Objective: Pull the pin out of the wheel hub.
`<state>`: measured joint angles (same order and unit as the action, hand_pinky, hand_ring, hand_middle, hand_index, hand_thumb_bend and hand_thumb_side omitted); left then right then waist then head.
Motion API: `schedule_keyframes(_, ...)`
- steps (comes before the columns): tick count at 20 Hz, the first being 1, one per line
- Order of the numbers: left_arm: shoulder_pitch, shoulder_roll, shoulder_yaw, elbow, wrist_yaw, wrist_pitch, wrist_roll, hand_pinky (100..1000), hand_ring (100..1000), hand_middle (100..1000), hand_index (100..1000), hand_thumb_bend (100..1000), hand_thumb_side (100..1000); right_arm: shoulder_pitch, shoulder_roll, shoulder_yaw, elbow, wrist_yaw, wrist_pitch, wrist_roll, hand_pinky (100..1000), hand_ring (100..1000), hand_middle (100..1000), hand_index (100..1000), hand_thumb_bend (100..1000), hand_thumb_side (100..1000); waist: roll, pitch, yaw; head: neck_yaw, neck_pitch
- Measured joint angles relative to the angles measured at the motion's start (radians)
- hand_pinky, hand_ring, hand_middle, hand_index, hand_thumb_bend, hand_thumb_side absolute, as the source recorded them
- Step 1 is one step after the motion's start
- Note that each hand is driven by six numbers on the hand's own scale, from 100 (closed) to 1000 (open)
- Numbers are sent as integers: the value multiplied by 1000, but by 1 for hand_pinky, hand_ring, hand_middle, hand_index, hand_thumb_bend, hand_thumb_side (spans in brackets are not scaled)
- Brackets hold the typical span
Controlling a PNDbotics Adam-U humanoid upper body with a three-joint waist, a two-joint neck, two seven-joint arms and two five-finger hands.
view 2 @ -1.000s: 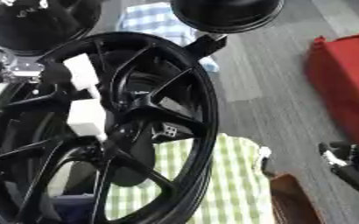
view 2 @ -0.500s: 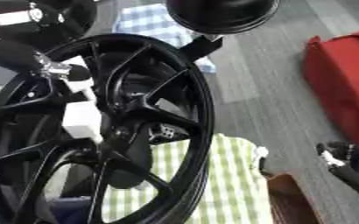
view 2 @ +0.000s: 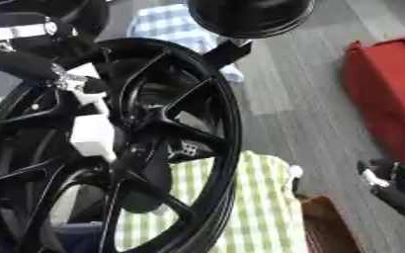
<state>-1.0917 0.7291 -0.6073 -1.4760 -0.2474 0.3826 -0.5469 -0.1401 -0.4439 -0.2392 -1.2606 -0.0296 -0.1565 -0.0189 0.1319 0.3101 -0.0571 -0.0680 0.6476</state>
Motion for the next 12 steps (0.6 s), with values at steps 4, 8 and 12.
schedule_keyframes(4, 3, 0, 1, 12, -6, -10, -13, 781, 728, 709, 836, 605, 538, 0, 0, 0, 0, 0, -1, 1, 606, 629, 518, 678, 354, 365, 0, 0, 0, 2, 0)
schedule_keyframes(8, 8, 0, 1, 14, 0, -11, -27, 750, 678, 635, 809, 567, 503, 0, 0, 0, 0, 0, -1, 1, 607, 629, 518, 678, 354, 366, 0, 0, -1, 4, 0)
schedule_keyframes(12, 9, 0, 4, 12, 10, -7, -35, 717, 626, 583, 769, 510, 439, 0, 0, 0, 0, 0, -1, 1, 606, 628, 518, 678, 355, 366, 0, 0, -2, 5, 0)
